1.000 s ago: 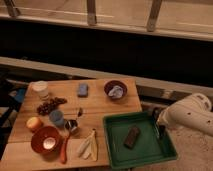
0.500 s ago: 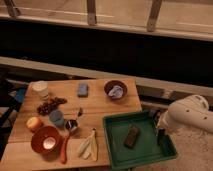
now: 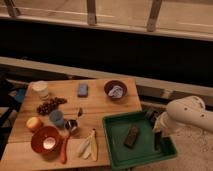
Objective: Place brush in tray
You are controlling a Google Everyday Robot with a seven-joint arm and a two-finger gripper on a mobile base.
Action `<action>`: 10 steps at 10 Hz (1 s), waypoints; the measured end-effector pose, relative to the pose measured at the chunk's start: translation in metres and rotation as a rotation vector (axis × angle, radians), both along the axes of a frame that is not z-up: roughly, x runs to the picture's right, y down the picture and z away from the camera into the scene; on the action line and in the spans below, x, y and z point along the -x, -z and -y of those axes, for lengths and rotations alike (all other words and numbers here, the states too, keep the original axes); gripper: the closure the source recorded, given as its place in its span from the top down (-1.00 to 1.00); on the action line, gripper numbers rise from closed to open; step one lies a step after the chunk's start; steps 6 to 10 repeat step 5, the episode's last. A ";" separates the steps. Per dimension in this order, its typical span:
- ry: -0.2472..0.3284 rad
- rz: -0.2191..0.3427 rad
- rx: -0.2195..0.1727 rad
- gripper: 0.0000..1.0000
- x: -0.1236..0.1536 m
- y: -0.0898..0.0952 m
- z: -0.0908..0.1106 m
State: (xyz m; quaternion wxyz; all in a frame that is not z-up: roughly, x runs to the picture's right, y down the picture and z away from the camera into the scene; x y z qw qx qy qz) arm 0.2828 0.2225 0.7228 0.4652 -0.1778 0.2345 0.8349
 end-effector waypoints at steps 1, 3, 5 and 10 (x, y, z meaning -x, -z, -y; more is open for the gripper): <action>0.001 0.002 0.000 0.55 0.001 0.000 0.000; 0.002 0.003 0.000 0.55 0.001 0.000 0.000; 0.002 0.003 0.000 0.55 0.002 0.000 0.000; 0.002 0.003 0.000 0.55 0.002 0.000 0.000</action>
